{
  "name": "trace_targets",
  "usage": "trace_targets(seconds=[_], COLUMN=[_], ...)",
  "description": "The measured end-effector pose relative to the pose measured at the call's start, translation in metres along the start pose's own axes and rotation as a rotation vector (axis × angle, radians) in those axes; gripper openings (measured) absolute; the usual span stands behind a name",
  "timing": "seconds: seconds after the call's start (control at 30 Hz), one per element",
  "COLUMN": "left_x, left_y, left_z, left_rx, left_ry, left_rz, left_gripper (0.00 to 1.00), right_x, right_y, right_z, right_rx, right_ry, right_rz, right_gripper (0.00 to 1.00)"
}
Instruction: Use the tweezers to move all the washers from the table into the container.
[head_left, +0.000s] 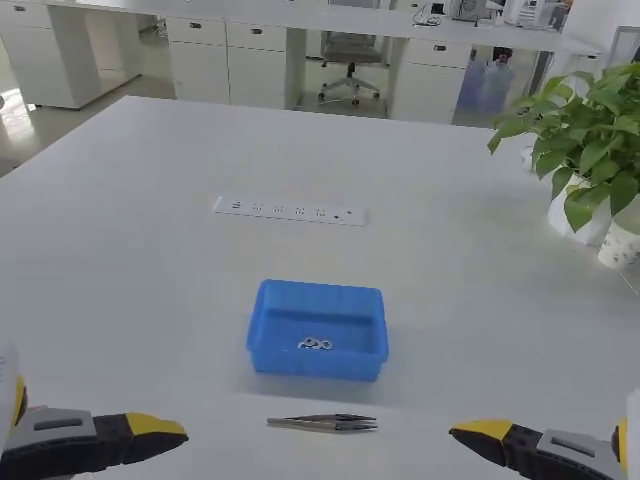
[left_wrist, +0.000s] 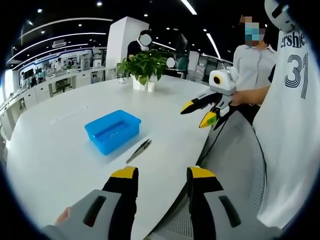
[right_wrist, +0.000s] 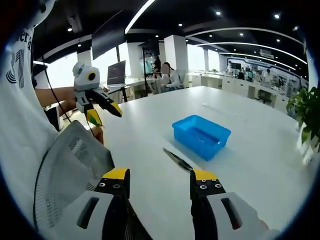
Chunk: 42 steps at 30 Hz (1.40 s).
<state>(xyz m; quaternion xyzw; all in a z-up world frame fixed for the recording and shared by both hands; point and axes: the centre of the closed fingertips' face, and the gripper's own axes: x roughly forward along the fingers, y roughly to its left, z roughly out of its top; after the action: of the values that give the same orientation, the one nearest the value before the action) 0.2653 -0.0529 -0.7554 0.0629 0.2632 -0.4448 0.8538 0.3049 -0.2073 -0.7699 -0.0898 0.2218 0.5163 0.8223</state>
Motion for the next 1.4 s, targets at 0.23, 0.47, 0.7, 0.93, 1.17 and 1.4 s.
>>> trace_targets(seconds=[0.23,0.47,0.7,0.93,1.17,1.4], left_x=[-0.003,-0.001,-0.007,-0.015,-0.011,-0.01], left_y=[-0.001,-0.002,0.001,0.01,0.011,0.01], left_z=[0.02,0.016,0.011,0.011,0.008,0.004], left_rx=[0.007,0.036,0.01,-0.024,-0.028,-0.026], left_ry=[-0.079,-0.051,-0.04,-0.058,-0.042,-0.02], left_rz=[-0.015,-0.013,-0.005,0.031,0.032,0.029], left_gripper=[0.56,0.7,0.76,0.8,0.81,0.81], right_x=[0.001,0.0,0.002,0.005,0.004,0.001], right_y=[0.002,0.003,0.003,0.004,0.003,0.002], right_z=[0.012,0.011,0.007,0.006,0.002,0.0], right_rx=[0.011,0.007,0.017,0.012,0.017,0.03], right_ry=[-0.051,-0.053,-0.04,-0.027,-0.015,-0.014], right_rz=[0.007,0.015,0.021,0.024,0.021,0.007], right_gripper=[0.6,0.64,0.7,0.7,0.7,0.7])
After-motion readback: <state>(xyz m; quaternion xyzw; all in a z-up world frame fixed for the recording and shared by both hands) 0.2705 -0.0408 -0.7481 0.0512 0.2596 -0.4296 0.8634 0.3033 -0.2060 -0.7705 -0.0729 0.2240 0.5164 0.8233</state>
